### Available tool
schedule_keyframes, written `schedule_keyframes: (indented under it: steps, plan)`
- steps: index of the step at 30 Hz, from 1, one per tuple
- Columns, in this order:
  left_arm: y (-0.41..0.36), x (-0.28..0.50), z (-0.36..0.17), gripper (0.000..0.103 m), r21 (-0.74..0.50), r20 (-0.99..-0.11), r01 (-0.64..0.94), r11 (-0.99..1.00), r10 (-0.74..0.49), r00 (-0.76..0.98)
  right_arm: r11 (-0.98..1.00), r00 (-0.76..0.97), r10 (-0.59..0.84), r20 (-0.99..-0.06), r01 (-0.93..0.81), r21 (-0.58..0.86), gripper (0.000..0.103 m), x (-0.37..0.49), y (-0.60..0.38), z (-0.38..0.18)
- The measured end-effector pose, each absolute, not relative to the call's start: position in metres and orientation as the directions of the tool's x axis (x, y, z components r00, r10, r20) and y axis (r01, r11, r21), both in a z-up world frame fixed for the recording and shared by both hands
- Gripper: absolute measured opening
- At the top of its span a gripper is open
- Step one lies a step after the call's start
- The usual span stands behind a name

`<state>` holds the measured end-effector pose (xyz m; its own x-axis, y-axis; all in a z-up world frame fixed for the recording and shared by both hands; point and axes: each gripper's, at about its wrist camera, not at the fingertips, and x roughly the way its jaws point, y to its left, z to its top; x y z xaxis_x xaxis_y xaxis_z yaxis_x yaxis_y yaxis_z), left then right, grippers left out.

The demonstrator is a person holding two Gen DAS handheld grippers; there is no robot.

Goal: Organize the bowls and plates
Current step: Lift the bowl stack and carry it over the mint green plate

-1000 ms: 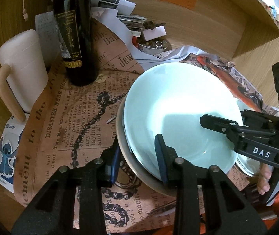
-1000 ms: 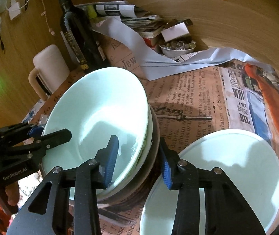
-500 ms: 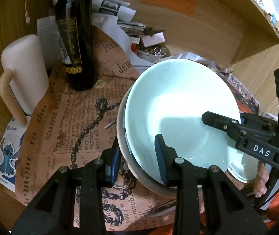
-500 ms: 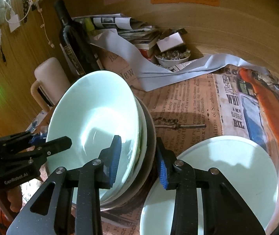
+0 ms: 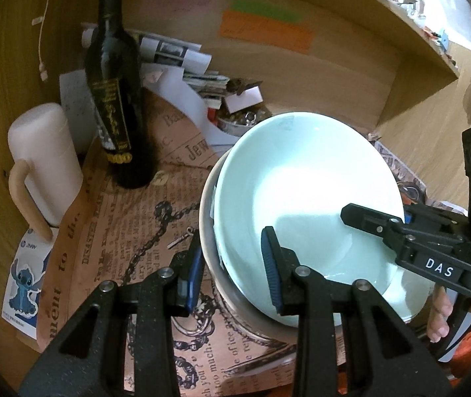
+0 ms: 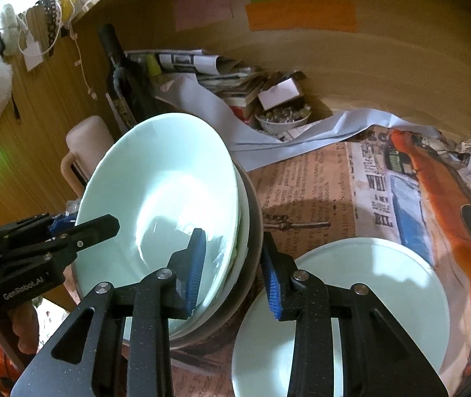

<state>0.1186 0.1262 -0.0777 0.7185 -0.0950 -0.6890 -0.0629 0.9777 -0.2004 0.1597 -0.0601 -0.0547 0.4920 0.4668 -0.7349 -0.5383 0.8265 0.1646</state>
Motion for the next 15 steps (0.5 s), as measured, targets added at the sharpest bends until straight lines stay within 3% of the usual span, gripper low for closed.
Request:
schedule_keyframes:
  steps: [15]
  plan:
    - [0.1,0.122,-0.065,0.033,-0.217,-0.649,0.019,0.976,-0.159,0.744,0.859,0.557,0.434,-0.708,-0.492,0.139,0.03,0.147,-0.092,-0.037]
